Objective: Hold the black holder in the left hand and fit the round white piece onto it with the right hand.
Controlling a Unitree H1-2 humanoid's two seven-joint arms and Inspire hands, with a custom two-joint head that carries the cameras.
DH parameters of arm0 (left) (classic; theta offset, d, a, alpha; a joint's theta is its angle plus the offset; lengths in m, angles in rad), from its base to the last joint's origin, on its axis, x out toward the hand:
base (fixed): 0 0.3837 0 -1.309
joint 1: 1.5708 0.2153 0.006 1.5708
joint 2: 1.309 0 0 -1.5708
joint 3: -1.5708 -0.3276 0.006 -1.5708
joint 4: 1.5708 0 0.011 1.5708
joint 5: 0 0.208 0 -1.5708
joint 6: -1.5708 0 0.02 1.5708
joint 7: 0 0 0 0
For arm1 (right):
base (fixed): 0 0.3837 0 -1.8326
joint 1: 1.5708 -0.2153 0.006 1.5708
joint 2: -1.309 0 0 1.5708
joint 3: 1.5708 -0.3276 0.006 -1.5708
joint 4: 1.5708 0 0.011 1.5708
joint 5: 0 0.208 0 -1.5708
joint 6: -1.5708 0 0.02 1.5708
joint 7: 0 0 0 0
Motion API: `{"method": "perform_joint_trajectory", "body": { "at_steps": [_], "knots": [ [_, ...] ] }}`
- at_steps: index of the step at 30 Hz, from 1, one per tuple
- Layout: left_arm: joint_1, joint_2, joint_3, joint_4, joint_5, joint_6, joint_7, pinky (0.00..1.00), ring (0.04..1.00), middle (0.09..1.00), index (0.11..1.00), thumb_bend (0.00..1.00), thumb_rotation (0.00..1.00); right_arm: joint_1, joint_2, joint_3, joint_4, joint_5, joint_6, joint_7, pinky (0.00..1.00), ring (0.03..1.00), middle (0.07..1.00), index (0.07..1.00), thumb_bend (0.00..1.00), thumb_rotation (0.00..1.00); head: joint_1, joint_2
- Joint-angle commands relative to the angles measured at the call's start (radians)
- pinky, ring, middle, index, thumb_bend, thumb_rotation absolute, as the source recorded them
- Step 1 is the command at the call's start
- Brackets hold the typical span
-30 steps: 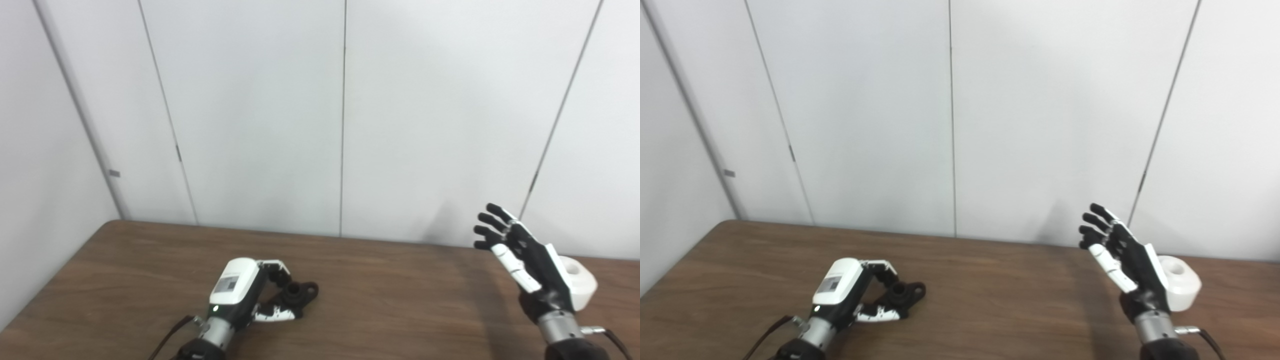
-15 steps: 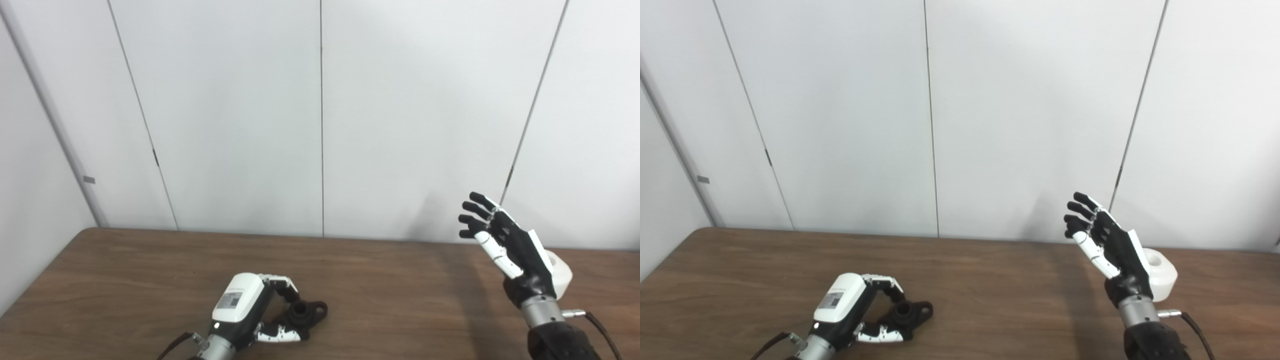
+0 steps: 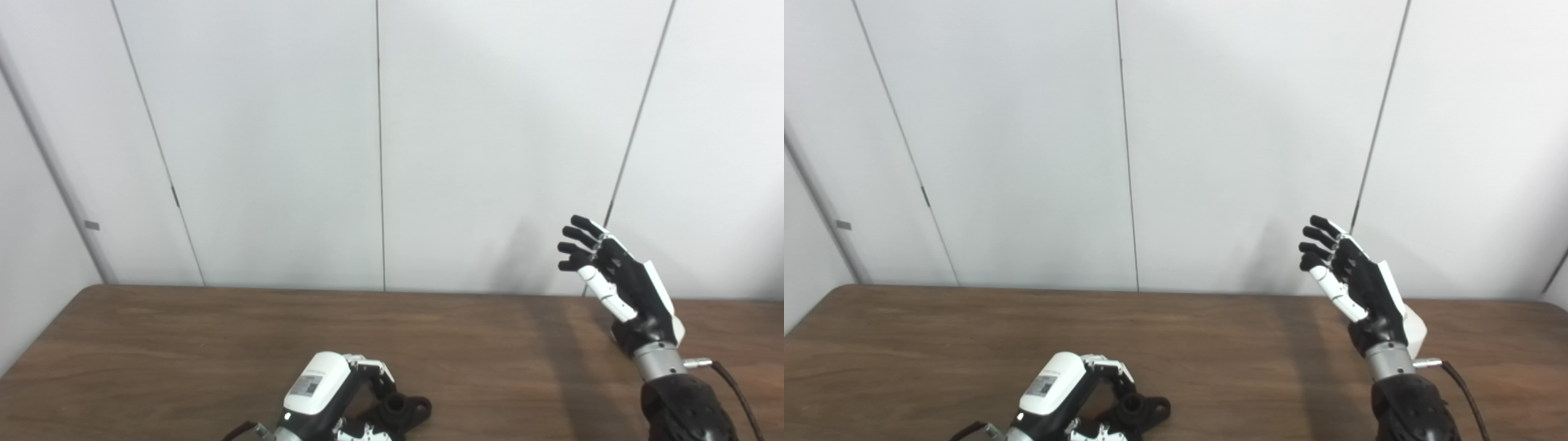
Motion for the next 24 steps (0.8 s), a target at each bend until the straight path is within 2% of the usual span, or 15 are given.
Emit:
{"method": "perform_joint_trajectory", "body": {
  "at_steps": [1, 11, 24],
  "knots": [
    [0.031, -0.013, -0.034, 0.03, 0.026, -0.035, -0.011, 0.67, 0.636, 0.493, 0.482, 0.53, 0.0, -0.044, -0.025, -0.012, -0.033, 0.001, -0.03, -0.008, 0.67, 0.774, 0.822, 0.836, 0.52, 0.57, -0.006, 0.001],
    [0.036, -0.025, -0.046, 0.032, 0.028, -0.069, -0.015, 0.66, 0.632, 0.493, 0.481, 0.53, 0.0, -0.034, -0.032, -0.021, -0.053, -0.001, -0.024, -0.018, 0.68, 0.773, 0.822, 0.838, 0.53, 0.57, -0.026, 0.019],
    [0.055, -0.02, -0.025, -0.05, 0.004, -0.015, -0.091, 0.67, 0.639, 0.494, 0.482, 0.53, 0.0, -0.009, -0.054, -0.048, -0.148, 0.032, 0.05, -0.013, 0.69, 0.784, 0.838, 0.851, 0.51, 0.58, -0.024, 0.132]
  ]
}}
